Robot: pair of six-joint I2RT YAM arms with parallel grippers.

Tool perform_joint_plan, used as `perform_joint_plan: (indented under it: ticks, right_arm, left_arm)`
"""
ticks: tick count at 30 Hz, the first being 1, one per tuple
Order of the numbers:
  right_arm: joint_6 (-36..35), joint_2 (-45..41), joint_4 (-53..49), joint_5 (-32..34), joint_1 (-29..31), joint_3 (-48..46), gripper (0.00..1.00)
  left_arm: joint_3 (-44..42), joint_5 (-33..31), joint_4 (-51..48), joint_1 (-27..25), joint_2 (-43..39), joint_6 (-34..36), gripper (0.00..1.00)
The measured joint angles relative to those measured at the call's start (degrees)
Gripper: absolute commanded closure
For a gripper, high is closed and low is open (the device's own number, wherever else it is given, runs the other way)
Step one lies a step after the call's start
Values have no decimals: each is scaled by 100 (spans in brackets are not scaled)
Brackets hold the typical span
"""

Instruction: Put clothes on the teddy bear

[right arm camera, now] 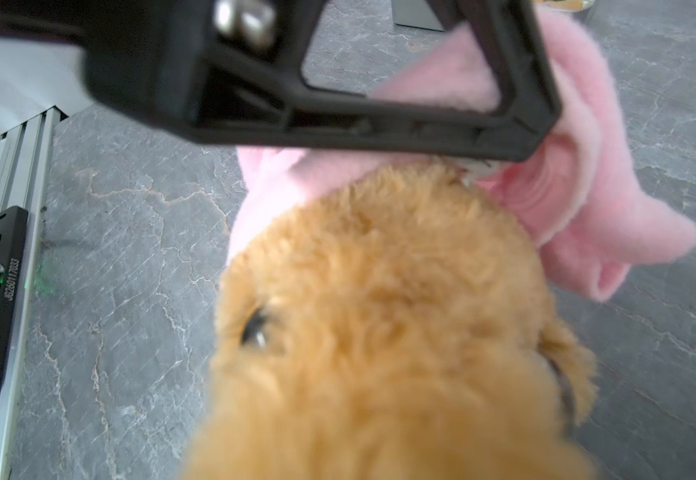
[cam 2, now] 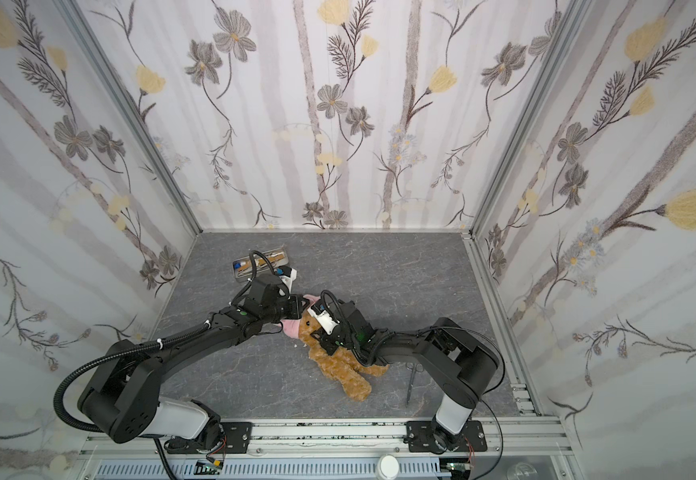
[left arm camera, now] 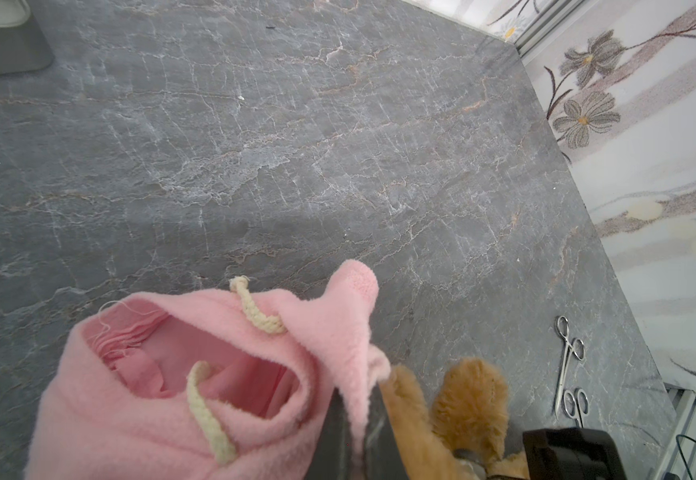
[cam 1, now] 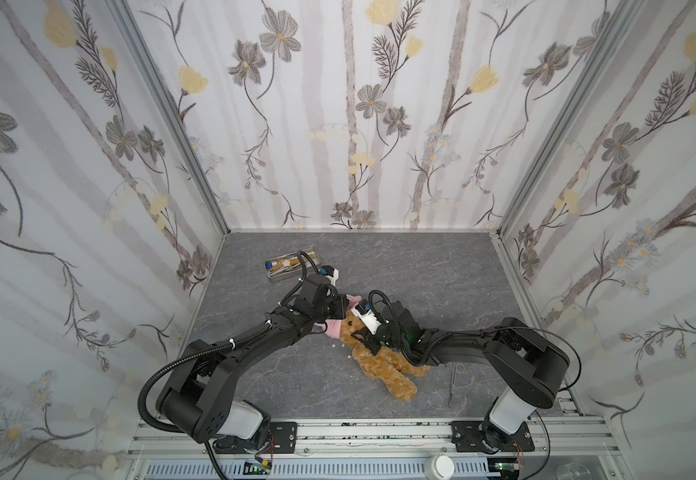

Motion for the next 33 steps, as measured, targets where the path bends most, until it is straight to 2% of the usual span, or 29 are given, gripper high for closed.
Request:
perform_joint_plan:
  ticks: [8,15,20,23,25,33]
  right_arm:
    - [-476,-48,-516,-149,85,299,94]
    - [-531,501,-22,-946,-20,496,96]
    - [-190,841,658,-1502,-85,466,97]
    - [136,979,809,-1421,-74,396,98]
    - [293,979,997,-1401,-96,334,98]
    - [789,977,1182,-1073,-184,236,96]
  left_arm:
    - [39,151,-79,13,44,-66,100]
    - [-146,138,-343,66,-157,-354,100]
    - [-461,164,-306,66,-509,-697,100]
    - [-581,697,79,20,-706,-918,100]
    - [-612,831,164,31,-789,-1014,100]
    - [-656,769,186,46,-894,-1058,100]
